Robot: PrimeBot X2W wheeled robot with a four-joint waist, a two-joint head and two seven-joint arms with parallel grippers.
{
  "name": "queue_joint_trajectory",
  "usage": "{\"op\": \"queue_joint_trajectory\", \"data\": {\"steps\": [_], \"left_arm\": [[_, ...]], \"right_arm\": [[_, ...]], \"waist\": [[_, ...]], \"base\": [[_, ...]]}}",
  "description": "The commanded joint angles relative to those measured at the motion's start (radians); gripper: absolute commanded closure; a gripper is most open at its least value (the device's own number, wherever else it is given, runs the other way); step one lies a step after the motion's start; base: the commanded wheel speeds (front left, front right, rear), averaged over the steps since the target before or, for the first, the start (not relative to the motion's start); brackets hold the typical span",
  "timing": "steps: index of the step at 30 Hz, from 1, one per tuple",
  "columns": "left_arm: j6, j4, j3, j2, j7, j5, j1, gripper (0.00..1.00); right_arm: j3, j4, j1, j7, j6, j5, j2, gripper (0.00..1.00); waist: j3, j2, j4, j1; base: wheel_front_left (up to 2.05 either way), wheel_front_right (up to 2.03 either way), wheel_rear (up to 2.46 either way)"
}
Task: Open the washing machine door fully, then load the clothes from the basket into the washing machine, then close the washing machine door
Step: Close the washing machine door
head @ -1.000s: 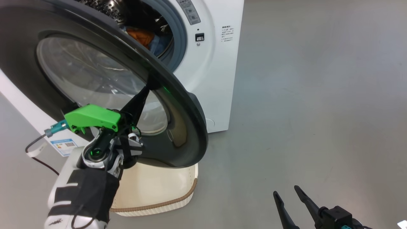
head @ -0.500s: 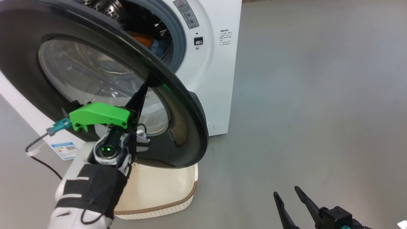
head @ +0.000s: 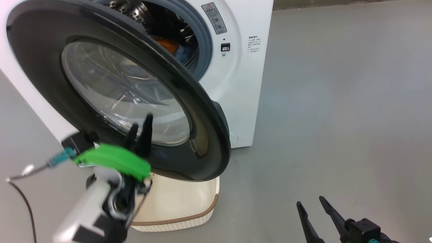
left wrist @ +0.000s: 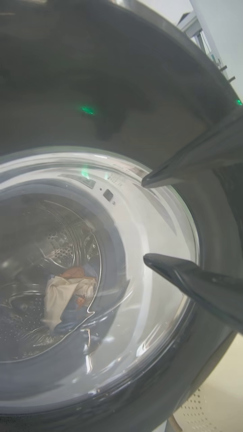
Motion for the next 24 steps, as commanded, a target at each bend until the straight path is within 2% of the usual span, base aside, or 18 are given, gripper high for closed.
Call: {"op": "queue_joint_trajectory", "data": {"steps": [1, 4, 8, 11, 13, 18, 24], "left_arm": [[0.016, -0.037, 0.014, 0.035, -0.018, 0.047, 0.009, 0.00], [0.074, -0.073, -0.001, 0.063, -0.034, 0.172, 0.080, 0.00], [0.142, -0.166, 0.091, 0.066, -0.036, 0.363, 0.200, 0.00], [0.171, -0.231, 0.162, 0.055, -0.037, 0.501, 0.300, 0.00], [0.175, -0.248, 0.184, 0.050, -0.037, 0.540, 0.330, 0.00], [0.194, -0.334, 0.300, 0.027, -0.037, 0.731, 0.451, 0.00], [0.174, -0.412, 0.426, -0.017, -0.037, 0.880, 0.585, 0.00]], "right_arm": [[0.026, -0.027, -0.009, -0.005, 0.002, 0.004, -0.003, 0.00], [0.023, -0.028, -0.006, -0.005, 0.002, 0.006, -0.003, 0.00], [0.019, -0.033, -0.002, -0.005, 0.002, 0.007, -0.003, 0.00], [0.017, -0.035, -0.003, -0.005, 0.002, 0.007, -0.003, 0.00], [0.017, -0.036, -0.004, -0.005, 0.002, 0.007, -0.003, 0.00], [0.011, -0.041, -0.007, -0.005, 0.002, 0.004, -0.003, 0.00], [0.007, -0.047, -0.004, -0.005, 0.002, 0.005, -0.003, 0.00]], "waist": [[-0.003, -0.0001, 0.002, 0.0000], [-0.006, -0.0001, 0.007, 0.0000], [-0.005, -0.0001, 0.011, 0.0000], [-0.003, -0.0001, 0.016, 0.0000], [-0.001, -0.0001, 0.017, 0.0000], [0.000, -0.0001, 0.028, 0.0000], [-0.008, -0.0001, 0.038, 0.0000]], "base": [[0.00, 0.00, 0.00], [0.00, 0.00, 0.00], [0.00, 0.00, 0.00], [0.00, 0.00, 0.00], [0.00, 0.00, 0.00], [0.00, 0.00, 0.00], [0.00, 0.00, 0.00]]}}
